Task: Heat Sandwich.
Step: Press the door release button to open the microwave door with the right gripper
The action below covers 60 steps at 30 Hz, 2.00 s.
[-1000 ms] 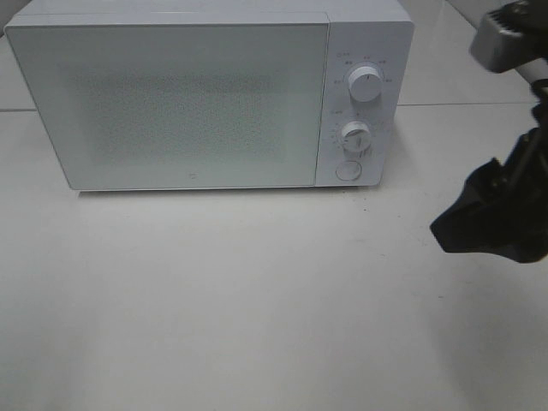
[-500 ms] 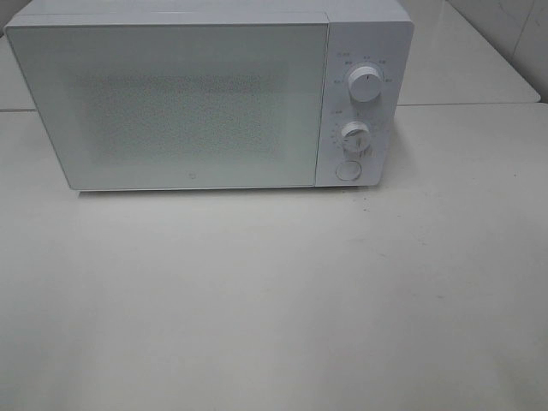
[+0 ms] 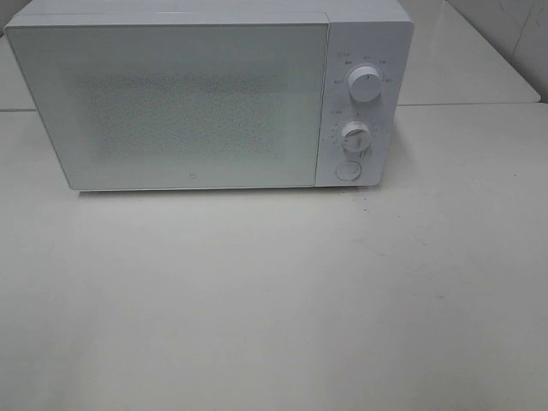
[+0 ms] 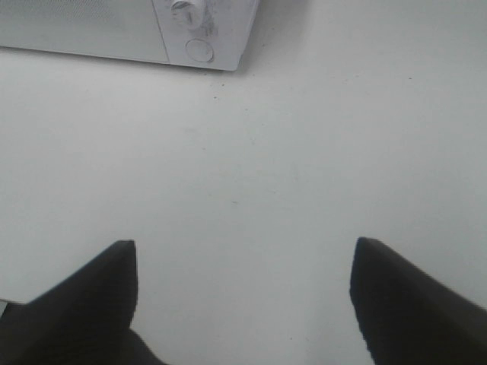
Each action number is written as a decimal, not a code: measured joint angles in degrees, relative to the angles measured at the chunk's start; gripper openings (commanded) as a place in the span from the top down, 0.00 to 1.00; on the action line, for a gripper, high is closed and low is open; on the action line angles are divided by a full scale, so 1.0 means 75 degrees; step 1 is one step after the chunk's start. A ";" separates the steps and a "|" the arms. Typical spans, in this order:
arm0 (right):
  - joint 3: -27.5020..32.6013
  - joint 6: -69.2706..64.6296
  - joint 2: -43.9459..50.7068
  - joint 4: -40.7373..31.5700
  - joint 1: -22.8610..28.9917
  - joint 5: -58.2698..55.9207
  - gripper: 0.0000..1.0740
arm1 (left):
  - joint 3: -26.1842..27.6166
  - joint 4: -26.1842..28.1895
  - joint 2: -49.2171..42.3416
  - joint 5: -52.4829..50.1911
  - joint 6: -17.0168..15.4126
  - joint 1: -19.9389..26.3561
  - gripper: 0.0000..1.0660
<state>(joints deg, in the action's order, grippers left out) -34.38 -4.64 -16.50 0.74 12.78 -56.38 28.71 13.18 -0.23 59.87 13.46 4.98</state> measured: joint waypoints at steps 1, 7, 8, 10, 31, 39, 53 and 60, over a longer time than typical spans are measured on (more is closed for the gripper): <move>0.0092 0.0000 0.0168 0.0000 -0.0107 0.0000 0.30 | 0.0000 0.0000 0.0000 0.0000 0.0000 0.0000 0.05; 0.0512 0.0000 0.1047 0.0000 -0.0626 -0.0061 0.30 | 0.0000 0.0000 0.0000 0.0000 0.0000 0.0000 0.05; 0.0512 0.0000 0.1047 0.0000 -0.0626 -0.0061 0.30 | 0.0000 0.0000 0.0000 0.0000 0.0000 0.0000 0.05; 0.0519 0.0000 0.1429 0.0000 -0.0795 -0.0053 0.30 | 0.0000 0.0000 0.0000 0.0000 0.0000 0.0000 0.05; 0.0726 0.0000 0.2223 0.0000 -0.1115 -0.0405 0.30 | 0.0000 0.0000 0.0000 0.0000 0.0000 0.0000 0.05; 0.0726 0.0000 0.2223 0.0000 -0.1115 -0.0405 0.30 | 0.0000 0.0000 0.0000 0.0000 0.0000 0.0000 0.05; 0.0573 0.0000 0.2170 -0.0008 -0.1115 -0.0244 0.30 | 0.0000 0.0000 0.0000 0.0000 0.0000 0.0000 0.05; 0.0451 0.0000 0.0993 -0.0008 -0.1115 0.1230 0.30 | 0.0000 0.0000 0.0000 0.0000 0.0000 0.0000 0.05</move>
<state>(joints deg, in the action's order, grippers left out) -31.00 -4.64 -9.05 0.69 4.41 -47.15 28.71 13.18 -0.23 59.87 13.46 4.98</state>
